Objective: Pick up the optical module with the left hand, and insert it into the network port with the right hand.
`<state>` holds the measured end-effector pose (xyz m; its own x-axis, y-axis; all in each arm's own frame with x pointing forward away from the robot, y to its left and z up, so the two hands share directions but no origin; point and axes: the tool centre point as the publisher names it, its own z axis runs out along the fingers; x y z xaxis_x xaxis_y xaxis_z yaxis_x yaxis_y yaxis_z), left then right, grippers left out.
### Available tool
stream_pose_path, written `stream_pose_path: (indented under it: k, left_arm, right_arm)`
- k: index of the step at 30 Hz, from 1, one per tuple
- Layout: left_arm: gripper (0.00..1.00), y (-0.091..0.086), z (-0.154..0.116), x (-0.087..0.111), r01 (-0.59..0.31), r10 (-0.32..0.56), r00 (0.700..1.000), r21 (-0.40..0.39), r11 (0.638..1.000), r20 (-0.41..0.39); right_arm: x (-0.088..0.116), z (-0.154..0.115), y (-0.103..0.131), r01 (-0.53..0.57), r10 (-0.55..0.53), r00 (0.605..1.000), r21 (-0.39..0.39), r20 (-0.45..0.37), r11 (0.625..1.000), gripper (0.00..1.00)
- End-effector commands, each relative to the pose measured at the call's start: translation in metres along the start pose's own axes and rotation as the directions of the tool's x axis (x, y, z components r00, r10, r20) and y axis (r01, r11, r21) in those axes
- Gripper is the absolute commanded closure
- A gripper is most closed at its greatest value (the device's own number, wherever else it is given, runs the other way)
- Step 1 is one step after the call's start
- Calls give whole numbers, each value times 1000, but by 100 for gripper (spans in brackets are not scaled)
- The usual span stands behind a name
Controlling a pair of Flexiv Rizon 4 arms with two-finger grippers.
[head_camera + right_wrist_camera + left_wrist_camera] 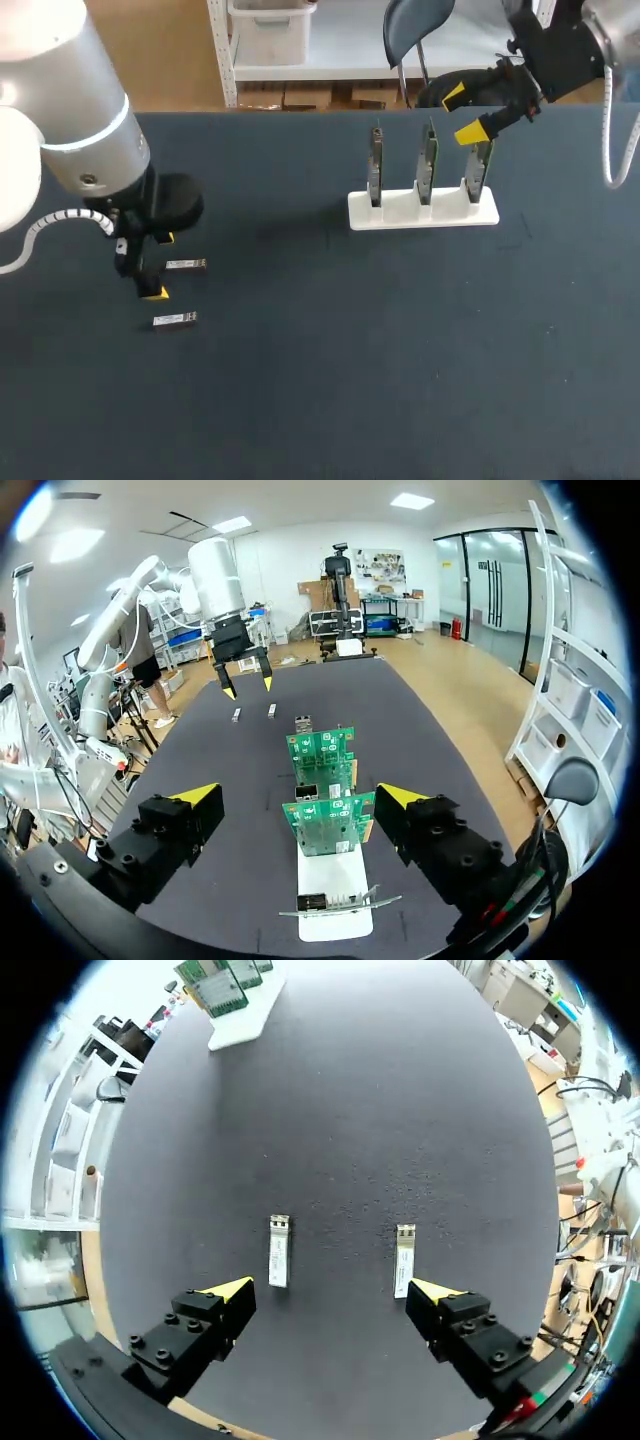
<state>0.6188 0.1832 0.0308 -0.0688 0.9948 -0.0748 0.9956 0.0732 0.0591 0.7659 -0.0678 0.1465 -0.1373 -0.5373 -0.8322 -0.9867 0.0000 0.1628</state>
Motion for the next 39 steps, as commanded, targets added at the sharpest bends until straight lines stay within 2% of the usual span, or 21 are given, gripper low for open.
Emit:
stream_pose_path:
  k: [1, 9, 18, 39]
  left_arm:
    - [0, 9, 15, 1, -7, 7, 1000, 15, 1000, -15]
    - [0, 20, 33, 3, -22, 22, 999, 15, 1000, -24]
    - [0, 35, 41, 5, -30, 30, 999, 3, 1000, -38]
    - [0, 39, 51, 5, 4, -4, 999, 15, 1000, -40]
  right_arm:
    - [0, 0, -1, 0, 0, 1000, -2, 0, 1000, 0]
    - [0, 0, -1, 0, 0, 1000, -2, 0, 1000, 0]
    - [0, 0, -1, 0, 0, 1000, -2, 0, 1000, 0]
    - [0, 0, -1, 0, 0, 1000, -2, 0, 1000, 0]
